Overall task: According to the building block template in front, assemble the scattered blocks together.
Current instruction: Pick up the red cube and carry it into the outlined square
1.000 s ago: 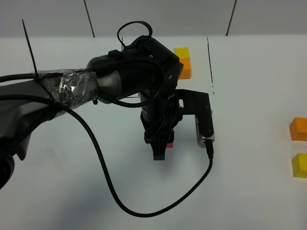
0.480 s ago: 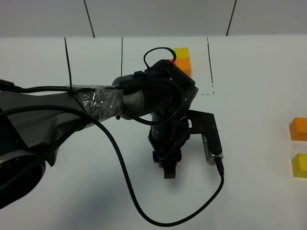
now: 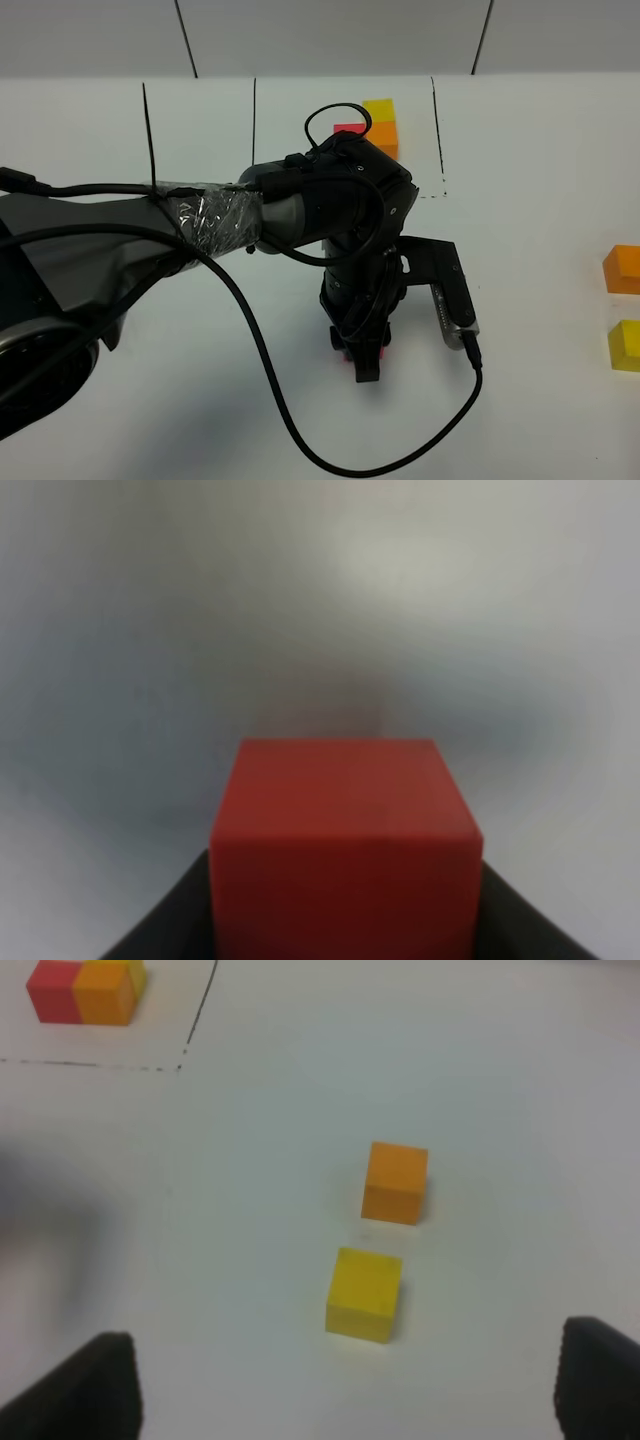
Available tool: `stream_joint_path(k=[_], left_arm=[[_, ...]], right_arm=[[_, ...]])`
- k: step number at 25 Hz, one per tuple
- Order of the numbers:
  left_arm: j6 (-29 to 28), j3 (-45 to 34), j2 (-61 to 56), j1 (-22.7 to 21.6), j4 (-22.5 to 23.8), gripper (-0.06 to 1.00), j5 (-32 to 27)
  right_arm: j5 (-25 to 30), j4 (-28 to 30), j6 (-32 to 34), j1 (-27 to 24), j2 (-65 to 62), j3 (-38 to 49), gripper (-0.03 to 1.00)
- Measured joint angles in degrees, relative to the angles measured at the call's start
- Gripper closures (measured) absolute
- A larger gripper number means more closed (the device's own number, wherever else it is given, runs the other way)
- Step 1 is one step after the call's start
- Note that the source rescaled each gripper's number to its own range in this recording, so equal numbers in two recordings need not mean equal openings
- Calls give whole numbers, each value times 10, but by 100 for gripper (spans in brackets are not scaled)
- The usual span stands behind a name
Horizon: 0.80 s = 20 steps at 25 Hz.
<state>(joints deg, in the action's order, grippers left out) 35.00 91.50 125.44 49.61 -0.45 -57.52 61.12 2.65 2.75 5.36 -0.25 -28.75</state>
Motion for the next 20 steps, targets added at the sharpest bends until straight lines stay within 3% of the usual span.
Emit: stream_joint_path(k=[8, 20], left_arm=[[-39, 0, 2, 0, 48, 94, -1], [-40, 0, 29, 0, 63, 94, 0]], right_arm=[[0, 0, 0, 0, 0, 0, 27], [0, 0, 0, 0, 0, 0, 27]])
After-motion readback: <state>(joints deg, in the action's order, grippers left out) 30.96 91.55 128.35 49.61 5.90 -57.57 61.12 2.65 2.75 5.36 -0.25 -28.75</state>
